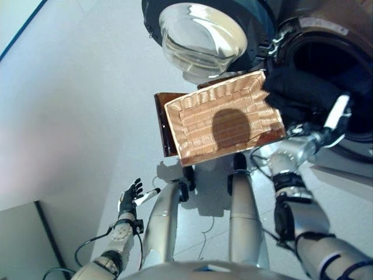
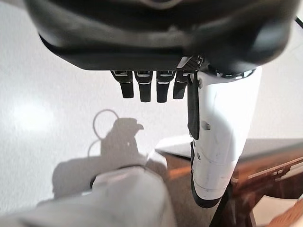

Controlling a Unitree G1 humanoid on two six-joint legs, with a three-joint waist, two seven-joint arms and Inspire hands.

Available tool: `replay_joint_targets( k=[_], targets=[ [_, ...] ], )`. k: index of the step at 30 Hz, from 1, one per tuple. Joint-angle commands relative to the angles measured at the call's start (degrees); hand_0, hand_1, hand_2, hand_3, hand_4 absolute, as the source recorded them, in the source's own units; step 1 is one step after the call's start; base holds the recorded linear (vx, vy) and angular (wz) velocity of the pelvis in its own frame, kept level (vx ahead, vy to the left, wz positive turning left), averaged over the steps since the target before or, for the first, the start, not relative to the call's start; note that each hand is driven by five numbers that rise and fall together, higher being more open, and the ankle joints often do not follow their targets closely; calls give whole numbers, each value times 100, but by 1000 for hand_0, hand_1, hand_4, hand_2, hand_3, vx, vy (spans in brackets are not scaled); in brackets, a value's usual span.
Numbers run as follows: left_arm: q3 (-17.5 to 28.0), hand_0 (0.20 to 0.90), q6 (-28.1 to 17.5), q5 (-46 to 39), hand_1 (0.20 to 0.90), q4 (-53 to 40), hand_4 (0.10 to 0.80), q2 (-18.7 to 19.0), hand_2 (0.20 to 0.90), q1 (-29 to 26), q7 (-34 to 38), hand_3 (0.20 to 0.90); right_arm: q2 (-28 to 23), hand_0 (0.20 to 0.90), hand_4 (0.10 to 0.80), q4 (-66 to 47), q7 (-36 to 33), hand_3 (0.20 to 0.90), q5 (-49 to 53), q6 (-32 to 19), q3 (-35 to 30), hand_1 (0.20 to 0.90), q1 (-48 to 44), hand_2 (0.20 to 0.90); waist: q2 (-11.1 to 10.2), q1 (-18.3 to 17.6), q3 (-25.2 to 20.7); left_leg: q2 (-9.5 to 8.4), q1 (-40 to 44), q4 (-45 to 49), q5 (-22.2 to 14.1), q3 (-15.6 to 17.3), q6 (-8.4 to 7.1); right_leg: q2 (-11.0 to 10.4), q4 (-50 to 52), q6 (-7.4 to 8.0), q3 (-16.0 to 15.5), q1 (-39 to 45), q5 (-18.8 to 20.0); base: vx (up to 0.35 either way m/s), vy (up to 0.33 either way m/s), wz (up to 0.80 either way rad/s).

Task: Pick up the clothes and place them into the washing machine

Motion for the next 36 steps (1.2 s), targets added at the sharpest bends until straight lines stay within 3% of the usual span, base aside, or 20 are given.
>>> replay_joint_targets(
  k=[1,9,14,21,25,26,27,36],
  targets=[
    [83,900,-268,-70,900,-32,800,382,900,305,92,900,-1113,200,300,-60,-13,200,-691,-247,446,200,-807,200,128,31,-476,-143,102,-116,-413,-27,0,34,-756,-181,-206,427,44,50,-21,8],
    [136,900,-240,137,900,-63,800,513,900,345,96,900,-2556,200,300,957,-241,200,-1342,340,1259,200,-1983,200,119,220,-576,-202,327,-831,-15,-194,-173,-65,-1085,-132,-396,638,97,41,-49,18],
    [159,900,-289,282,900,-258,800,646,900,444,178,900,-3443,200,300,1160,-679,200,-2068,596,2120,200,-2978,200,94,298,-585,-221,440,-1290,252,-244,-279,-106,-1270,-132,-486,663,170,10,-37,19],
    [100,900,-286,462,900,-474,800,779,900,534,372,900,-3986,200,300,1514,-959,200,-2645,921,3291,200,-4135,200,22,340,-552,-220,432,-1545,448,-332,-344,-95,-1283,-150,-544,585,178,-7,-38,1],
    [13,900,-279,483,900,-471,800,708,900,515,387,900,-3865,200,300,1607,-1014,200,-2611,951,3264,200,-4133,200,-27,281,-500,-208,440,-1615,494,-361,-357,-91,-1265,-156,-561,564,164,-6,-42,3],
    [5,900,-268,469,900,-443,800,687,900,514,389,900,-3824,579,571,1658,-1033,579,-2603,958,3206,579,-4076,579,-38,270,-500,-210,441,-1623,495,-369,-352,-92,-1253,-156,-566,558,161,0,0,0],
    [16,900,-263,458,900,-427,800,678,900,505,395,900,-3779,900,800,1699,-1036,900,-2632,967,3202,900,-4043,900,-42,263,-494,-214,436,-1632,502,-368,-349,-92,-1249,-156,-562,545,168,0,0,0],
    [115,900,-244,367,900,-260,800,599,900,442,400,900,-3514,900,800,1960,-1060,900,-2442,909,2698,900,-3569,900,38,268,-520,-256,434,-1709,533,-361,-321,-91,-1293,-156,-536,535,199,1,4,1]
  ],
)
